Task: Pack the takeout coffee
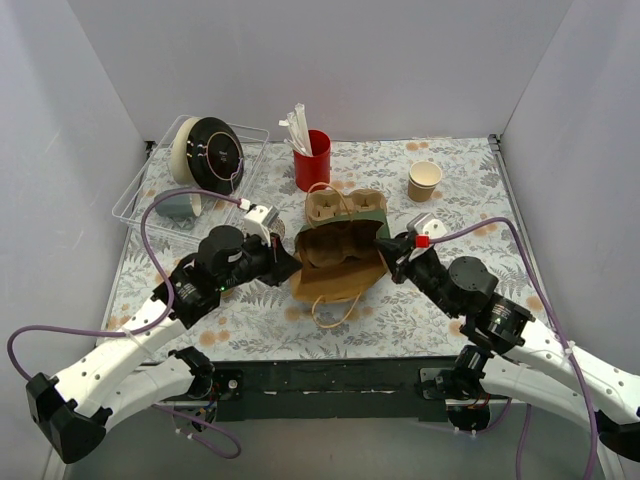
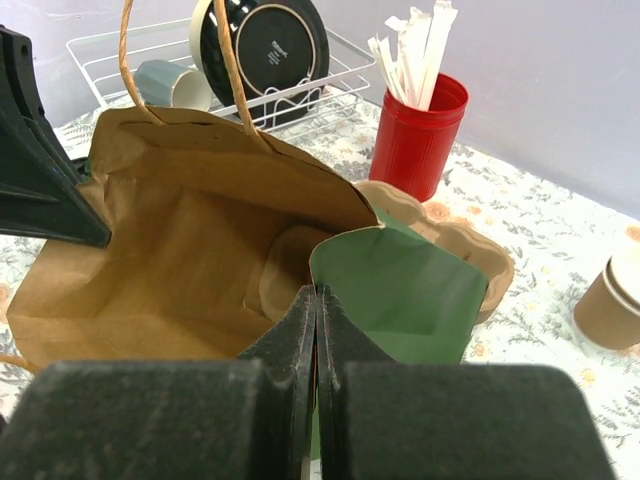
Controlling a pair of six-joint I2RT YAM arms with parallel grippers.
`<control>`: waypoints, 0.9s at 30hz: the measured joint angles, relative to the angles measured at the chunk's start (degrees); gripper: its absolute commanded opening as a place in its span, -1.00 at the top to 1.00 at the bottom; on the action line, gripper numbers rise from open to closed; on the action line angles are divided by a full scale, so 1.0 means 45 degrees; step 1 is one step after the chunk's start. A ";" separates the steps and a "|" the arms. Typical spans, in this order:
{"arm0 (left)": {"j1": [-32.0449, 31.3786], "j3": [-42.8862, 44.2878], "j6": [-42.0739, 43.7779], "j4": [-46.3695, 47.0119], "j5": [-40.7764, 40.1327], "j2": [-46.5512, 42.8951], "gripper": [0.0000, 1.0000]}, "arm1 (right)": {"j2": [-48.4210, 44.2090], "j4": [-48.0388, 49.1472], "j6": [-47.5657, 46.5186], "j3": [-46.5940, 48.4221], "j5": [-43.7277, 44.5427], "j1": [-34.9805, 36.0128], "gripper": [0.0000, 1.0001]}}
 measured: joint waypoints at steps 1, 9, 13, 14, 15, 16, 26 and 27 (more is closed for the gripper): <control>0.0000 0.0063 -0.0063 -0.0063 -0.0029 0.0010 1.00 | 0.0010 -0.0034 0.0102 0.0005 0.0000 0.0000 0.91; 0.0000 0.2375 -0.1549 -0.1209 -0.0209 0.0466 1.00 | 0.1889 -0.3298 0.2055 0.2977 0.0393 -0.0019 0.91; 0.0000 0.2657 -0.2210 -0.1549 -0.0194 0.0534 1.00 | 0.2157 -0.4682 0.3075 0.3949 0.0831 -0.0019 0.91; 0.0000 0.2657 -0.2341 -0.1685 -0.0189 0.0597 1.00 | 0.2166 -0.4983 0.3264 0.4109 0.0981 -0.0019 0.91; 0.0000 0.2657 -0.2472 -0.1826 -0.0185 0.0690 1.00 | 0.2176 -0.5236 0.3453 0.4235 0.1112 -0.0019 0.91; 0.0000 0.2657 -0.2594 -0.1938 -0.0160 0.0801 1.00 | 0.2181 -0.5425 0.3662 0.4303 0.1224 -0.0019 0.91; 0.0000 0.3968 -0.3779 -0.3730 -0.0661 0.2074 -0.52 | 0.3245 -0.7334 0.6785 0.4843 0.0928 -0.0019 0.96; 0.0000 0.4328 -0.3861 -0.4056 -0.0903 0.2123 -0.59 | 0.3317 -0.7529 0.7218 0.4935 0.0845 -0.0019 0.96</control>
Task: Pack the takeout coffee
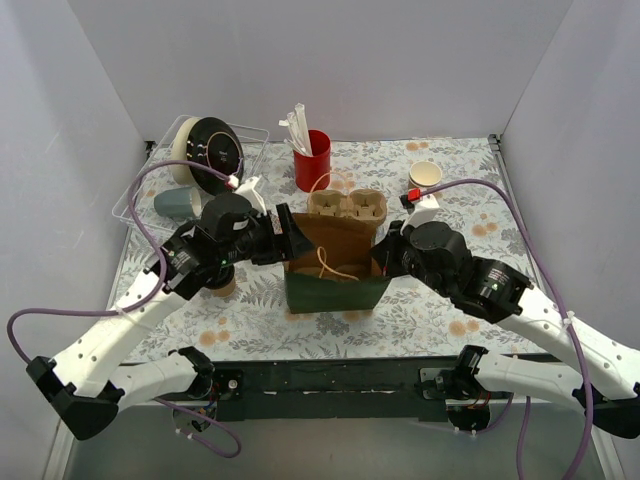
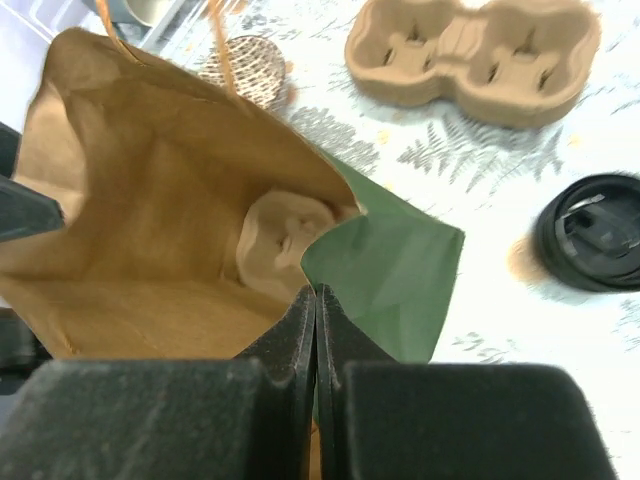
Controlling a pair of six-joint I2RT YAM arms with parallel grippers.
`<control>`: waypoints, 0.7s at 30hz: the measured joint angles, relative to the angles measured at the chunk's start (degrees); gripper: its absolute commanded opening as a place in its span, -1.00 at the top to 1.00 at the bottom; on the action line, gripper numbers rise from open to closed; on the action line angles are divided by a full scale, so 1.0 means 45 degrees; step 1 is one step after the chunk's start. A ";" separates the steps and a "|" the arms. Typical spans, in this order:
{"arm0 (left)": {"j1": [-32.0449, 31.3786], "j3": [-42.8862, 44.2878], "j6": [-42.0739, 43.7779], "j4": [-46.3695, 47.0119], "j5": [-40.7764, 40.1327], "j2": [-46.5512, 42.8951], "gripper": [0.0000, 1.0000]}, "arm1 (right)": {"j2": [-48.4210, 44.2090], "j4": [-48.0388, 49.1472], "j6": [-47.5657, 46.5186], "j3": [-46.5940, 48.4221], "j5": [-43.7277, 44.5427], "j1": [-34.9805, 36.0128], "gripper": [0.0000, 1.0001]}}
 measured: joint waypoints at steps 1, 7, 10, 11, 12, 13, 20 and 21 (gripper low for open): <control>0.0000 0.0481 -0.0126 -0.0486 -0.0325 0.0053 -0.65 | 0.0053 -0.0151 0.0452 0.0102 -0.0092 0.0000 0.96; 0.0000 0.3823 -0.0607 -0.3133 -0.2453 0.0515 -0.79 | 0.0301 -0.0384 0.2074 0.0612 -0.0520 0.0000 0.97; 0.0000 0.4624 -0.0738 -0.4401 -0.3264 0.0641 -0.96 | 0.0355 -0.0568 0.2307 0.0617 -0.0568 0.0000 0.97; 0.0000 0.4639 -0.0748 -0.4741 -0.3429 0.0651 -0.96 | 0.0359 -0.0636 0.2351 0.0612 -0.0563 0.0000 0.97; 0.0000 0.4639 -0.0763 -0.5017 -0.3492 0.0661 -0.97 | 0.0355 -0.0685 0.2356 0.0612 -0.0559 0.0000 0.97; 0.0000 0.4629 -0.0763 -0.5348 -0.3502 0.0685 -0.96 | 0.0355 -0.0724 0.2346 0.0612 -0.0549 0.0000 0.97; 0.0000 0.4741 -0.0724 -0.6076 -0.3560 0.0141 -0.96 | 0.0321 -0.0981 0.2341 0.0612 -0.0500 0.0000 0.97; 0.0000 0.4891 -0.0806 -0.6387 -0.3696 0.0097 -0.97 | 0.0277 -0.1035 0.2346 0.0612 -0.0452 0.0000 0.97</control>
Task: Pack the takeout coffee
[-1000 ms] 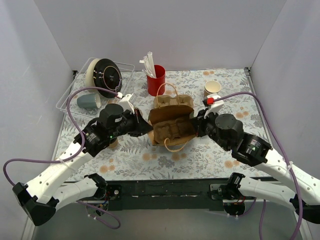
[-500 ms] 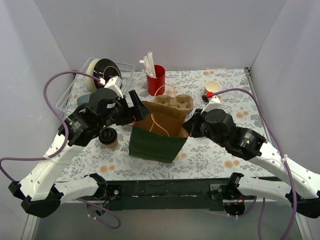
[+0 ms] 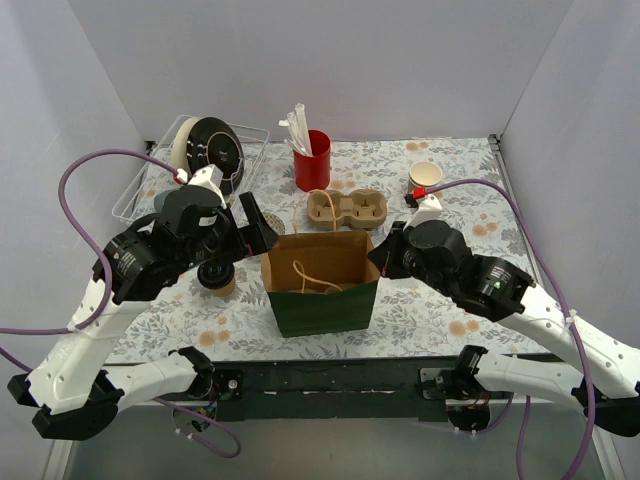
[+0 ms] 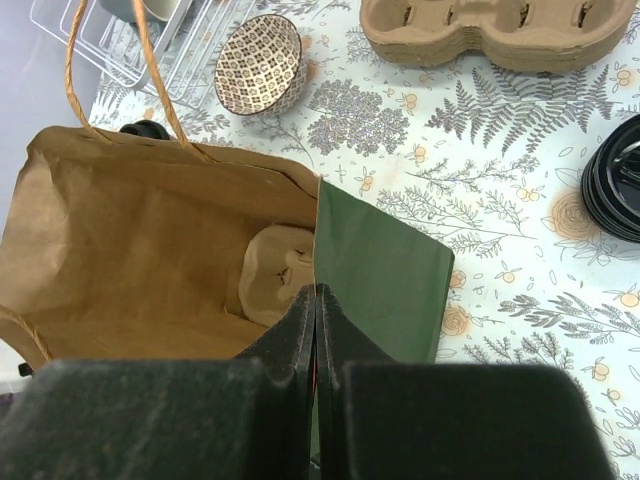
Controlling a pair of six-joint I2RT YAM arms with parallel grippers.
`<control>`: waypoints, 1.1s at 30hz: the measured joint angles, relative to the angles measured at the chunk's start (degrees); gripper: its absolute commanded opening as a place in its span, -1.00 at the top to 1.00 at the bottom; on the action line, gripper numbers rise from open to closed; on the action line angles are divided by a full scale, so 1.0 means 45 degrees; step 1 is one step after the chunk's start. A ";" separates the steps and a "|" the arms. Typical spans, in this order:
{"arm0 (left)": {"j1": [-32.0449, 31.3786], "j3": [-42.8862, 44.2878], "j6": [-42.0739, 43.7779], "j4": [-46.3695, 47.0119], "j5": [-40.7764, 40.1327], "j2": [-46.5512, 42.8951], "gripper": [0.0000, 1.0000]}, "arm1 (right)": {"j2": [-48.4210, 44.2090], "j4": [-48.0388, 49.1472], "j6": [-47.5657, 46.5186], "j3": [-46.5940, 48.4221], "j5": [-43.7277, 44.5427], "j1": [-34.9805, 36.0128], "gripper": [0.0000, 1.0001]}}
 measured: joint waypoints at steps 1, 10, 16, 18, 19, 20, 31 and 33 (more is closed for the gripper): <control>0.0000 0.0160 -0.0107 -0.0301 -0.0117 0.0029 -0.97 | -0.0044 -0.0053 0.0000 0.0000 0.0029 0.0000 0.97; 0.1268 -0.0364 -0.2030 -0.1579 -0.0321 0.1996 -0.96 | -0.0515 -0.0539 -0.0160 0.0000 0.0282 0.0000 0.97; 0.2550 -0.0908 -0.2429 -0.1744 -0.1311 0.1365 -0.96 | -0.0743 -0.0593 -0.0214 0.0000 0.0282 0.0000 0.95; 0.3191 -0.1413 -0.2463 -0.1831 -0.1744 0.1292 -0.95 | -0.0840 -0.0675 -0.0204 0.0000 0.0311 0.0000 0.92; 0.3366 -0.1622 -0.2531 -0.1870 -0.1904 0.1292 -0.94 | -0.0889 -0.0724 -0.0199 0.0000 0.0335 0.0000 0.91; 0.3512 -0.1889 -0.2633 -0.1909 -0.2089 0.1307 -0.95 | -0.0937 -0.0782 -0.0194 -0.0005 0.0345 0.0000 0.90; 0.4405 -0.2433 -0.3298 -0.2055 -0.3143 0.2064 -0.79 | -0.1326 -0.0933 -0.0097 -0.0068 0.0520 0.0000 0.51; 0.4532 -0.2730 -0.3497 -0.2069 -0.3177 0.2244 -0.79 | -0.1375 -0.0942 -0.0092 -0.0112 0.0515 0.0000 0.42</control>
